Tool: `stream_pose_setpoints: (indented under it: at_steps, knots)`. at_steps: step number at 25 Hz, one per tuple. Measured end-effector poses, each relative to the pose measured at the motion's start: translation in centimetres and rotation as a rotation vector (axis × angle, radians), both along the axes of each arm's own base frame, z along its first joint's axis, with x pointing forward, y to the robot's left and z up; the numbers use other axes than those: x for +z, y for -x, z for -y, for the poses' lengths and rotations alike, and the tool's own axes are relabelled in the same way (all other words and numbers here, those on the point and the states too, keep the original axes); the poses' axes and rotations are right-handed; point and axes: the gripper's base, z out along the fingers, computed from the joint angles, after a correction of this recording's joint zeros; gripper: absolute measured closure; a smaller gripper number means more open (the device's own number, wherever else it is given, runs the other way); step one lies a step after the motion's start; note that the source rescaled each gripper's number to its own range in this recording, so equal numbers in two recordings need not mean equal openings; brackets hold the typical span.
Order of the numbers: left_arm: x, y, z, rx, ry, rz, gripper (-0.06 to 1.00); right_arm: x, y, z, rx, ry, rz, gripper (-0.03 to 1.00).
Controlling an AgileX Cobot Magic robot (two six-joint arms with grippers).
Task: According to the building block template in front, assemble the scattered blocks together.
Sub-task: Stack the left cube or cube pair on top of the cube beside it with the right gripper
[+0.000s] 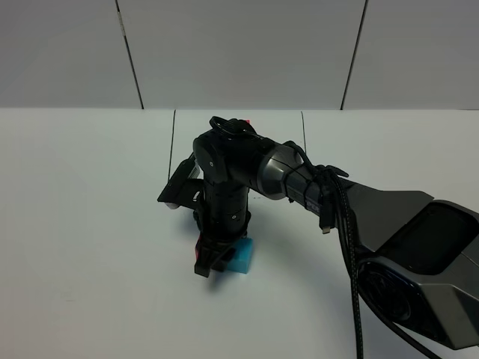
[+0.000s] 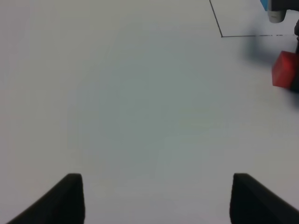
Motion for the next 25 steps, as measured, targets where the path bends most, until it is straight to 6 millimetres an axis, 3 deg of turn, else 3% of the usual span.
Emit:
stream_pose_setpoints:
  at_steps: [12, 18, 25]
  knots:
    - [0.0, 0.0, 0.0, 0.0, 0.0, 0.0, 0.54, 1.6, -0.2, -0.3, -0.74, -0.057, -0.06, 0.95]
    - [0.0, 0.0, 0.0, 0.0, 0.0, 0.0, 0.54, 1.6, -0.3, -0.2, -1.0, -0.061, -0.077, 0.95]
    - [0.0, 0.0, 0.0, 0.0, 0.0, 0.0, 0.54, 1.6, -1.4, 1.5, -1.234, -0.036, -0.012, 0.95]
